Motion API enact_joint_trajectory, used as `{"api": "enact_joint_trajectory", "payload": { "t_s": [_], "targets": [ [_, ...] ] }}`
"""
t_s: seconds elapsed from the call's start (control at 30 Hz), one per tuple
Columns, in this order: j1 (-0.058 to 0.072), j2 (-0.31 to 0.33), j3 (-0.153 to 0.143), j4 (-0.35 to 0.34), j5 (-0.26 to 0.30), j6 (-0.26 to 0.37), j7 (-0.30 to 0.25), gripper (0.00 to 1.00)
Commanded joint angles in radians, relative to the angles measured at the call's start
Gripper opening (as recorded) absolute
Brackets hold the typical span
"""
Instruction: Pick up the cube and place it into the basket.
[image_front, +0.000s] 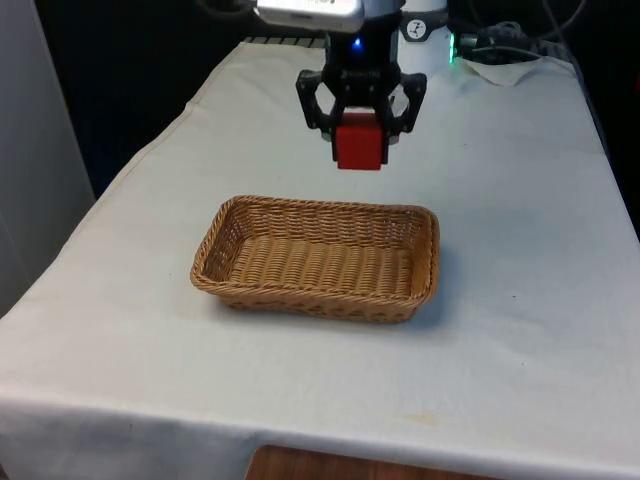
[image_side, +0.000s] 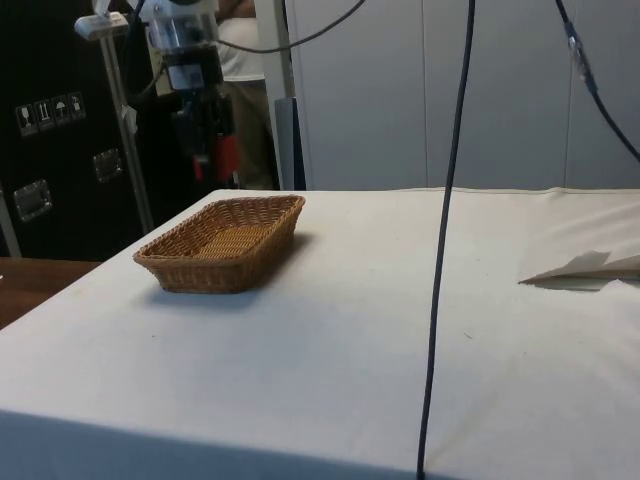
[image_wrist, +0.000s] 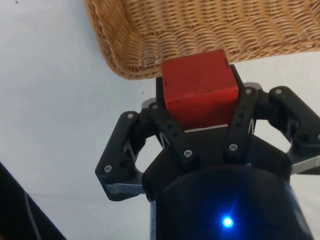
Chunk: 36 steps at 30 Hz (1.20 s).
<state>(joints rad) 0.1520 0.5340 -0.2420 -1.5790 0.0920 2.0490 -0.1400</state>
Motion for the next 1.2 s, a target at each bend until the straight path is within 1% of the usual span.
{"api": "enact_joint_trajectory", "payload": {
  "t_s": [0.0, 0.07, 0.1, 0.13, 0.17, 0.37, 0.4, 0.43, 0.6, 0.63, 0.7, 0.73, 0.77, 0.9, 0.97, 1.0, 1.03, 1.17],
  "targets": [
    [-0.005, 0.011, 0.002, 0.009, 0.006, 0.001, -0.005, 0.03],
    [-0.006, 0.021, 0.000, 0.018, 0.006, 0.002, -0.006, 0.03],
    [-0.001, 0.018, -0.004, 0.015, 0.000, 0.000, -0.001, 0.03],
    [-0.007, 0.030, -0.002, 0.024, 0.007, 0.003, -0.008, 0.03],
    [-0.008, 0.034, -0.003, 0.027, 0.007, 0.005, -0.009, 0.03],
    [-0.010, 0.052, -0.009, 0.026, 0.006, 0.022, -0.014, 0.03],
    [-0.006, 0.049, -0.011, 0.028, 0.000, 0.011, -0.008, 0.03],
    [-0.010, 0.058, -0.010, 0.023, 0.005, 0.035, -0.014, 0.03],
    [-0.007, 0.067, -0.013, 0.006, 0.003, 0.078, -0.010, 0.03],
    [-0.006, 0.071, -0.013, -0.003, 0.002, 0.100, -0.009, 0.03],
    [-0.005, 0.073, -0.014, -0.013, 0.001, 0.120, -0.007, 0.03],
    [-0.006, 0.072, -0.014, -0.009, 0.000, 0.102, -0.009, 0.03],
    [-0.004, 0.074, -0.014, -0.019, 0.001, 0.132, -0.007, 0.03],
    [-0.003, 0.080, -0.014, -0.037, 0.001, 0.171, -0.005, 0.03],
    [-0.005, 0.088, -0.013, -0.042, 0.003, 0.189, -0.007, 0.03],
    [-0.004, 0.086, -0.014, -0.041, 0.000, 0.179, -0.007, 0.03],
    [-0.006, 0.091, -0.013, -0.042, 0.003, 0.192, -0.008, 0.03],
    [-0.010, 0.106, -0.013, -0.038, 0.006, 0.198, -0.012, 0.03]
  ]
}}
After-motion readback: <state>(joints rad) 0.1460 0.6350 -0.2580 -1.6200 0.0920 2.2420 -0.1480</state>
